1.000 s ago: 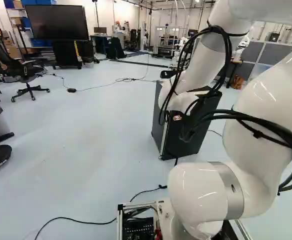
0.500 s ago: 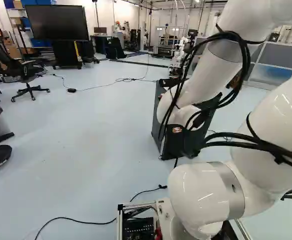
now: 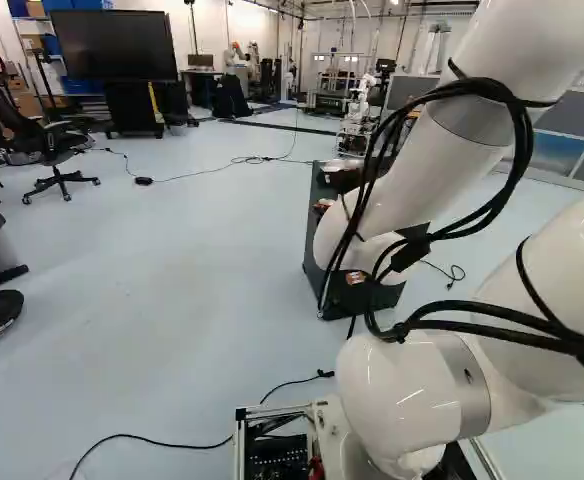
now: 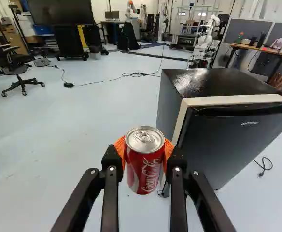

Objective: Grab a drink from the fridge

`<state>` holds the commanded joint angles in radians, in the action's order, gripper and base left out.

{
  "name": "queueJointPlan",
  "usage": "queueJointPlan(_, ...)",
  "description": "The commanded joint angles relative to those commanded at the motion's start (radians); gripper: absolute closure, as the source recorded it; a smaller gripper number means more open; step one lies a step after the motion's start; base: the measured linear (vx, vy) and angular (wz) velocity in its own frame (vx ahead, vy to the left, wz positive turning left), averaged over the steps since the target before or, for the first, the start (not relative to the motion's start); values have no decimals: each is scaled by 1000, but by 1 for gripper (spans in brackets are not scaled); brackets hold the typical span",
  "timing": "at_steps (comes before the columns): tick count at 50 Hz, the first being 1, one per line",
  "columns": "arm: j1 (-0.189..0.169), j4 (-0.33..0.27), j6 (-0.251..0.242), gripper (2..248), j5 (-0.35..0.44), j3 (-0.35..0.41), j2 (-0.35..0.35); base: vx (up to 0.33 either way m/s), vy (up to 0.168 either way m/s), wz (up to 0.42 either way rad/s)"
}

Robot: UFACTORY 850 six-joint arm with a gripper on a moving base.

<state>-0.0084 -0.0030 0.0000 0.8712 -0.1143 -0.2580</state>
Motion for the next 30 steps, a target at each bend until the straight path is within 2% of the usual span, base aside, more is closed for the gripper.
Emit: queueJointPlan(30,8,3,0,154,1,27,-21,0,0,0)
